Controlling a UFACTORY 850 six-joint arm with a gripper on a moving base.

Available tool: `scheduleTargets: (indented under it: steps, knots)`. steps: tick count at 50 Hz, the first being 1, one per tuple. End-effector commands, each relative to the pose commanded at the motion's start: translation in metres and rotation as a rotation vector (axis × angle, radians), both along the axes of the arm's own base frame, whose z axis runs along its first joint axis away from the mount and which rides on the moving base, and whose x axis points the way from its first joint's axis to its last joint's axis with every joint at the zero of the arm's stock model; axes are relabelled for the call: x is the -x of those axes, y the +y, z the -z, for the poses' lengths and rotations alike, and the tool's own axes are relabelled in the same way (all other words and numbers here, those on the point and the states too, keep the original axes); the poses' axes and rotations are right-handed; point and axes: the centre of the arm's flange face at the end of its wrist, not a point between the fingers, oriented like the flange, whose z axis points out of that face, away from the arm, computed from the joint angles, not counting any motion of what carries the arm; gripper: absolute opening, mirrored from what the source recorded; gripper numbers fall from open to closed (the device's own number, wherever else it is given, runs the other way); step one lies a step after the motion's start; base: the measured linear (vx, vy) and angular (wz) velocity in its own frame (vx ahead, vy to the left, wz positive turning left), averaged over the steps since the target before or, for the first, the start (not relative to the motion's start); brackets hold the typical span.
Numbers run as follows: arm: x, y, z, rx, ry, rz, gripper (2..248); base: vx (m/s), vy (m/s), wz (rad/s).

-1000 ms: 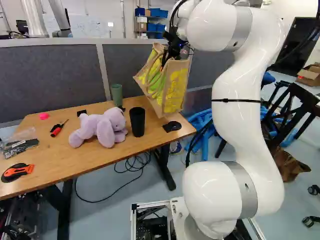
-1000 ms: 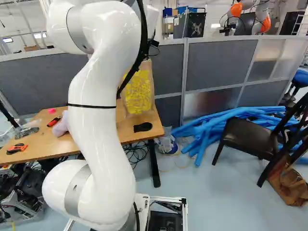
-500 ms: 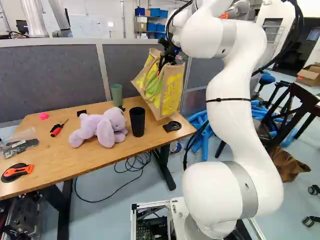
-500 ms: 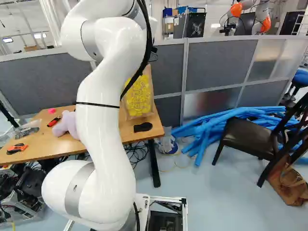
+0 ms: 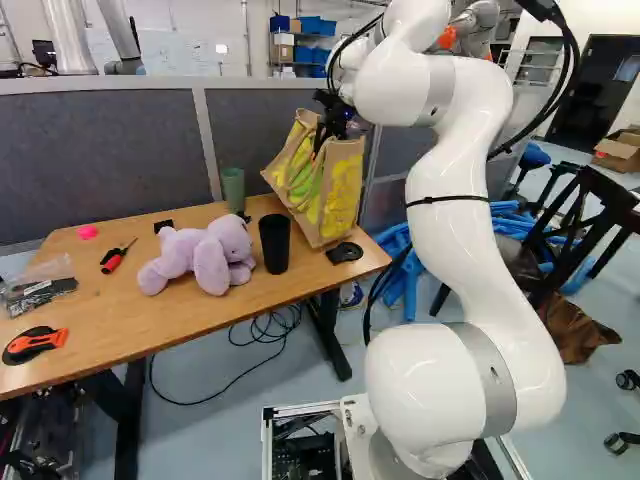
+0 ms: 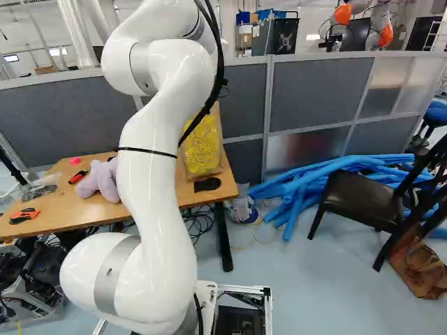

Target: Pick up the bag on the ground and place it on the table

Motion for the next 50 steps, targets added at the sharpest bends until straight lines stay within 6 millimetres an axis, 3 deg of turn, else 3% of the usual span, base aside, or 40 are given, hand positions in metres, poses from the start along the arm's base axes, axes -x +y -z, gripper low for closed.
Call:
scheduleTargets:
  steps: [19, 30, 31, 35, 36, 40, 41, 46, 47, 50]
  knots:
    - [-0.009, 0.000, 0.030, -0.002, 0.041, 0.000, 22, 0.000, 0.000, 0.000]
    - [-0.010, -0.001, 0.034, -0.003, 0.047, 0.000, 25, 0.000, 0.000, 0.000]
    - [-0.010, -0.001, 0.034, -0.003, 0.047, 0.000, 53, 0.000, 0.000, 0.000]
    - [-0.010, -0.001, 0.035, -0.003, 0.047, 0.000, 53, 0.000, 0.000, 0.000]
    - [-0.010, -0.001, 0.035, -0.003, 0.047, 0.000, 88, 0.000, 0.000, 0.000]
    - [-0.010, -0.001, 0.035, -0.003, 0.047, 0.000, 88, 0.000, 0.000, 0.000]
    - [-0.010, -0.001, 0.035, -0.003, 0.047, 0.000, 125, 0.000, 0.000, 0.000]
    - [-0.010, -0.001, 0.034, -0.002, 0.046, 0.000, 125, 0.000, 0.000, 0.000]
    - [-0.010, -0.001, 0.034, -0.002, 0.046, 0.000, 161, 0.000, 0.000, 0.000]
    - [-0.009, 0.000, 0.031, -0.002, 0.042, 0.000, 161, 0.000, 0.000, 0.000]
